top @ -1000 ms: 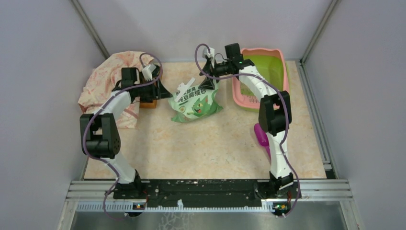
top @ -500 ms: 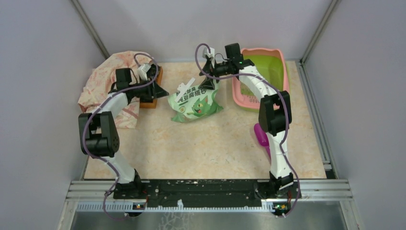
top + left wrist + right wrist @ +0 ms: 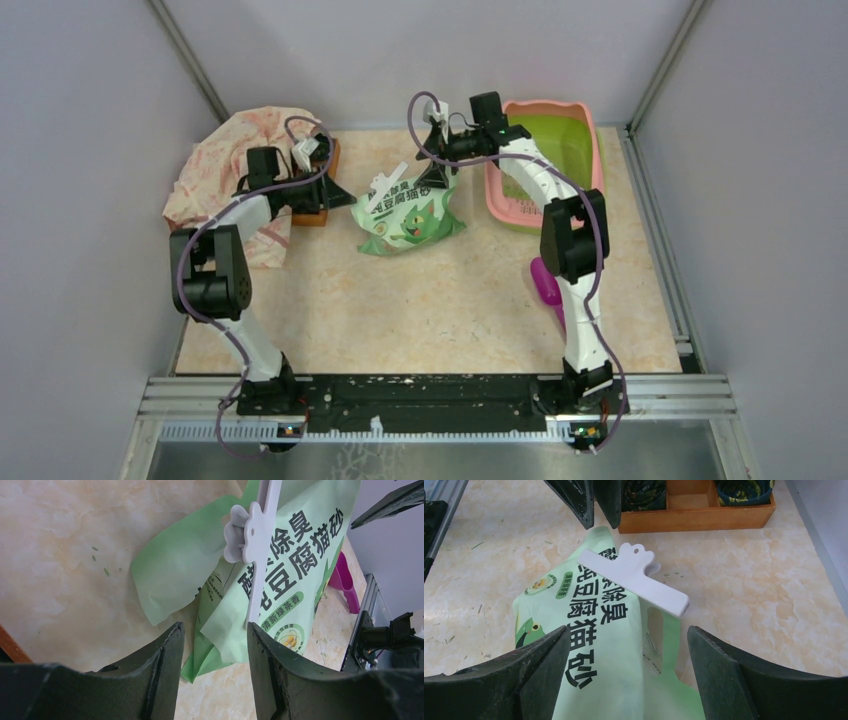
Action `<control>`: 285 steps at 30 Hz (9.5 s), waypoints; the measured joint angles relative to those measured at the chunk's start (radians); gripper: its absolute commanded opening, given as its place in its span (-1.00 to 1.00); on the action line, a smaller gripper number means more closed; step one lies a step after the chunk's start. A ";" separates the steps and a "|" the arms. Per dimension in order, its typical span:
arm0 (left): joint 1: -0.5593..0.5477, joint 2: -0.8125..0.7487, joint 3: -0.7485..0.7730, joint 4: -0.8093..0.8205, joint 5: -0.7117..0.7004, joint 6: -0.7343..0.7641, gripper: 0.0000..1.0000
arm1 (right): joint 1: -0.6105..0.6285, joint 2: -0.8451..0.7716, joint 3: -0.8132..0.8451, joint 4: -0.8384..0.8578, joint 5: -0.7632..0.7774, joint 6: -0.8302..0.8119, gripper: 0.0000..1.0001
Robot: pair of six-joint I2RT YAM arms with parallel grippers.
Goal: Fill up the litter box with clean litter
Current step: Adjust the cat litter bag at the center of the board, then clamp the cat litter bag at the center of the board.
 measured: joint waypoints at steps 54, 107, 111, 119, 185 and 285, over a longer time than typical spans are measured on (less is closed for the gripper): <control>-0.169 -0.264 -0.372 0.428 0.029 -0.264 -0.99 | 0.105 -0.027 0.285 -0.498 0.137 -0.142 0.47; -0.224 -0.631 -0.834 0.819 -0.179 -0.444 -1.00 | 0.381 -0.466 -0.200 -0.357 0.443 -0.092 0.62; -0.224 -0.632 -0.880 0.886 -0.177 -0.449 -1.00 | 0.400 -0.382 -0.074 -0.417 0.521 -0.130 0.62; -0.224 -0.658 -0.913 0.919 -0.179 -0.438 -1.00 | 0.399 -0.257 0.091 -0.543 0.615 -0.188 0.29; -0.193 -0.658 -0.935 0.981 -0.159 -0.440 -1.00 | 0.435 -0.150 0.132 -0.658 0.542 -0.193 -0.67; -0.170 -0.714 -0.906 0.873 -0.212 -0.461 -1.00 | 0.322 -0.390 -0.477 0.057 0.292 0.135 -1.00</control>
